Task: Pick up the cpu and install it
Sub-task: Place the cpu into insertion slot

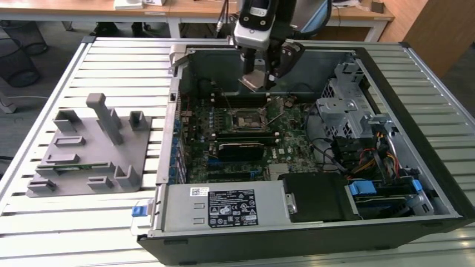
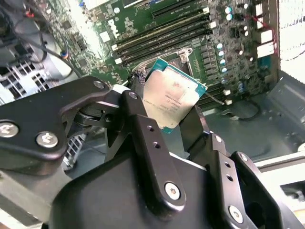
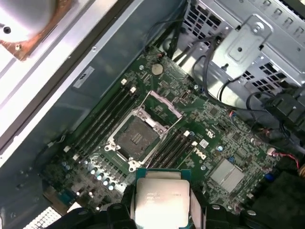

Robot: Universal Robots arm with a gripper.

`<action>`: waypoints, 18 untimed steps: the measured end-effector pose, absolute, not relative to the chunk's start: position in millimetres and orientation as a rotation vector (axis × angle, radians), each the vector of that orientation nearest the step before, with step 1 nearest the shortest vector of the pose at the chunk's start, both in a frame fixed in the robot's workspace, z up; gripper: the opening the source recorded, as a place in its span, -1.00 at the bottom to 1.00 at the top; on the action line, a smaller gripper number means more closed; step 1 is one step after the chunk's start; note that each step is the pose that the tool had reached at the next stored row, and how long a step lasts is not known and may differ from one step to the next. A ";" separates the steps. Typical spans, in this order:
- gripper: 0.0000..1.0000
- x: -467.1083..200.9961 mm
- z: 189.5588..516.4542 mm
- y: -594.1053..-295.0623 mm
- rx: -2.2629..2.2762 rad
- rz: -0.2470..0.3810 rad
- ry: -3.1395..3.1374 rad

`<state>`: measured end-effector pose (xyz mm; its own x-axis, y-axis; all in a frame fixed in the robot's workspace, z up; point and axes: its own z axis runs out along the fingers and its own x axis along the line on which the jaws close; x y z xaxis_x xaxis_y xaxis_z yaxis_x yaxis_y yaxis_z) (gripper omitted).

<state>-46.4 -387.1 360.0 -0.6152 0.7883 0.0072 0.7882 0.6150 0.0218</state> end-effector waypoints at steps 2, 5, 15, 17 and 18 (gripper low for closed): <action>0.09 -46.4 358.6 -387.1 1.427 0.036 2.795; 0.09 -46.4 356.3 -387.1 1.504 0.036 2.753; 0.09 -46.4 349.4 -387.1 1.746 0.035 2.604; 0.09 -46.4 348.4 -387.1 1.791 0.034 2.573; 0.09 -46.4 347.9 -386.8 1.806 0.034 2.562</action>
<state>-46.4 -386.8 347.9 -0.3361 0.9418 0.0071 0.9417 0.3359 0.0218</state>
